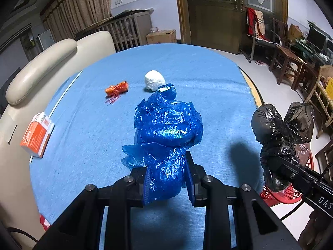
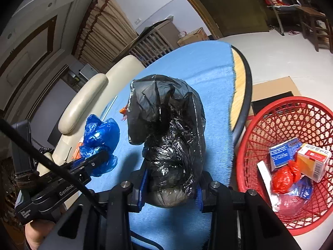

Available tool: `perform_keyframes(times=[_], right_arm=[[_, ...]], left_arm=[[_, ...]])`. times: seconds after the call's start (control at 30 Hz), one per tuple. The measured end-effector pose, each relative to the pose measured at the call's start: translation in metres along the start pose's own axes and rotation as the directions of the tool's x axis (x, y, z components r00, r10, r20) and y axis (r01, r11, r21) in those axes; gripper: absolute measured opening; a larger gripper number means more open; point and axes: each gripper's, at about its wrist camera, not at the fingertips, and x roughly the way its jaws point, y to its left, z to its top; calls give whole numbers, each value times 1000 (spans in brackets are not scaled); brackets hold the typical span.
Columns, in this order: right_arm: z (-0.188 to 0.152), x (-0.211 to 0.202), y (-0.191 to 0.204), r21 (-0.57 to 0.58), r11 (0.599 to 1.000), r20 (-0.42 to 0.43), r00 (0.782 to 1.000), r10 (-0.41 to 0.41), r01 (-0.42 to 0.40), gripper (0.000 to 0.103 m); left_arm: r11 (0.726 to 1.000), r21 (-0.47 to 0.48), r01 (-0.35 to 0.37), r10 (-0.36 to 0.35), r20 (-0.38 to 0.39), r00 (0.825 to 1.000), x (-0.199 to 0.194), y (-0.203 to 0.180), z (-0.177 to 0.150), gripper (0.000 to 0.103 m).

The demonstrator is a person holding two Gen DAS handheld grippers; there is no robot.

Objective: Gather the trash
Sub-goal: 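Lift both bags and carry them toward the red wastebasket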

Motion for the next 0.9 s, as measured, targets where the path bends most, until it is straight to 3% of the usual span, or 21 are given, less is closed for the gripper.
perform_keyframes(times=[0.57,0.9], right_arm=[[-7,-20,8,40,998,38,998,-40,38,38],[-8,-53,-13,100,988,96,988,-124,114,38]], left_arm=[[999,36,32,-32,6,999,-3,-17,3,30],[995,70,75,-76,3,997,1,-42,10,30]])
